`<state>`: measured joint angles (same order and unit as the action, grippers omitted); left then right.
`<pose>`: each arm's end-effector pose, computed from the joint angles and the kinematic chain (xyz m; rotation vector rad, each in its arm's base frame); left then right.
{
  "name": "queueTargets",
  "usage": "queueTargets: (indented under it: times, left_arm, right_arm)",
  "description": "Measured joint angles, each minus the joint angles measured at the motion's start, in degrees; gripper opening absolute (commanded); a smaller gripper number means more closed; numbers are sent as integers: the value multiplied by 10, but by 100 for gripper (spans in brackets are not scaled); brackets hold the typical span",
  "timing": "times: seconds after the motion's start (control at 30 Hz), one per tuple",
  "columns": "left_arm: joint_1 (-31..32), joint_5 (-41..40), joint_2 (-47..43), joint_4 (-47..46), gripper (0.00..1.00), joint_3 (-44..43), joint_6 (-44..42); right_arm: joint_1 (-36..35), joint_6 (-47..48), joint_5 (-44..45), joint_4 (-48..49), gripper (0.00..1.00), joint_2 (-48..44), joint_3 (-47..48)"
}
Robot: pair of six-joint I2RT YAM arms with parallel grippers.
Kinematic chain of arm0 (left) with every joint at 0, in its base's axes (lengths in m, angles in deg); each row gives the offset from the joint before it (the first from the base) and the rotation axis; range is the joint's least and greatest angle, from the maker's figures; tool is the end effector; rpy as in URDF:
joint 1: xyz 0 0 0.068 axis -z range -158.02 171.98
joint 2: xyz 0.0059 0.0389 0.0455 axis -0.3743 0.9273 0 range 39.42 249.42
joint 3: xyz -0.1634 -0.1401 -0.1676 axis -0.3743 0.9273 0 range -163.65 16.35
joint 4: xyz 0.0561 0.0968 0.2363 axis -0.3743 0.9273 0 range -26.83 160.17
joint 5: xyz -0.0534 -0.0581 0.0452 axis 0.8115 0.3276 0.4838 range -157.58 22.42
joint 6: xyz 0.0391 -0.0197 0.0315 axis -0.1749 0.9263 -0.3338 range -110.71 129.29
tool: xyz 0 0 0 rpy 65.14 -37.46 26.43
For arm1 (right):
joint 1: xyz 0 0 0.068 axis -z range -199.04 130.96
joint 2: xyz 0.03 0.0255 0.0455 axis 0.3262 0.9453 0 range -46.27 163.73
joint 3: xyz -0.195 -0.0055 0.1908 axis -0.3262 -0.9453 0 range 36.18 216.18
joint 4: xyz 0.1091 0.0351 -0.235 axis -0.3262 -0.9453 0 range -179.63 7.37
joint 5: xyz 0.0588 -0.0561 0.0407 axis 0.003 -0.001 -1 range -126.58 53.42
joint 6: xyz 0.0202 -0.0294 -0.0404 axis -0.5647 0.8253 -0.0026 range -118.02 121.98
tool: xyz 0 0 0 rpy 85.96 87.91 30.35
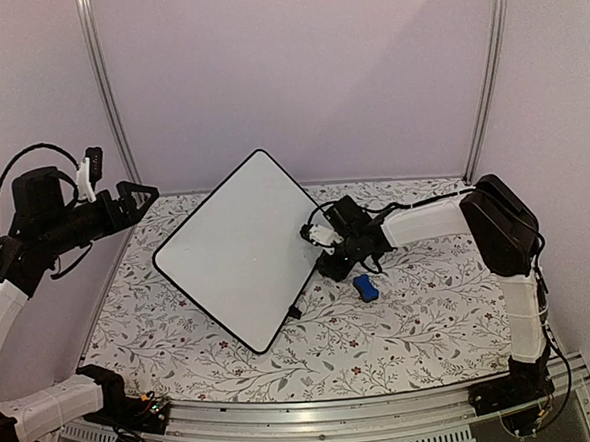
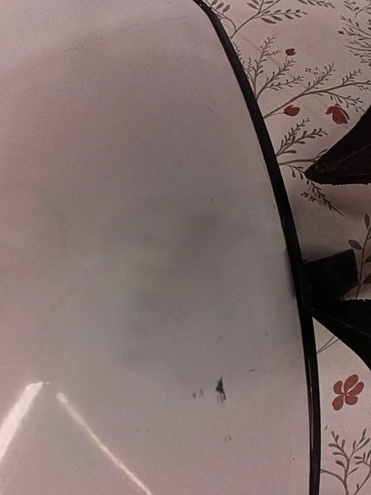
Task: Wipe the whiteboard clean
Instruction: Move the whiteboard to the center of the board.
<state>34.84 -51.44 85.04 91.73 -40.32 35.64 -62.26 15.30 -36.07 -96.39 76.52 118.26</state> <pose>0.1612 -0.0470 0.3754 -0.0272 1.9300 -0.7286 0.3293 0.3090 0.1320 -1.1967 2.2326 0.1986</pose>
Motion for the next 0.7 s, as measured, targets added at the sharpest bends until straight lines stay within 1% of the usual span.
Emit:
queueTargets:
  times: [0.03,0.07,0.2,0.23,0.37,0.5,0.7]
  left_arm:
    - [0,-1,0,1,100,0,0]
    - [0,-2,0,2,100,1,0]
    - [0,-5,0,2,100,4,0]
    - [0,-6,0,2,100,6,0]
    - [0,-14,-2,6,100,9,0]
    - [0,-24,-8,11,100,9,-2]
    - [0,-45,-13,19,100,9,-4]
  right_arm:
    - [0,1,0,5,46,2,1]
    - [0,1,-3,10,40,4,1]
    - [0,-3,-14,26,7,8,1]
    - [0,0,-19,30,1,9,1]
    - [-1,-8,-28,36,0,11,0]
    - [-5,-38,-20,59,0,9,-15]
    - [-20,-115,40,65,0,8,-18]
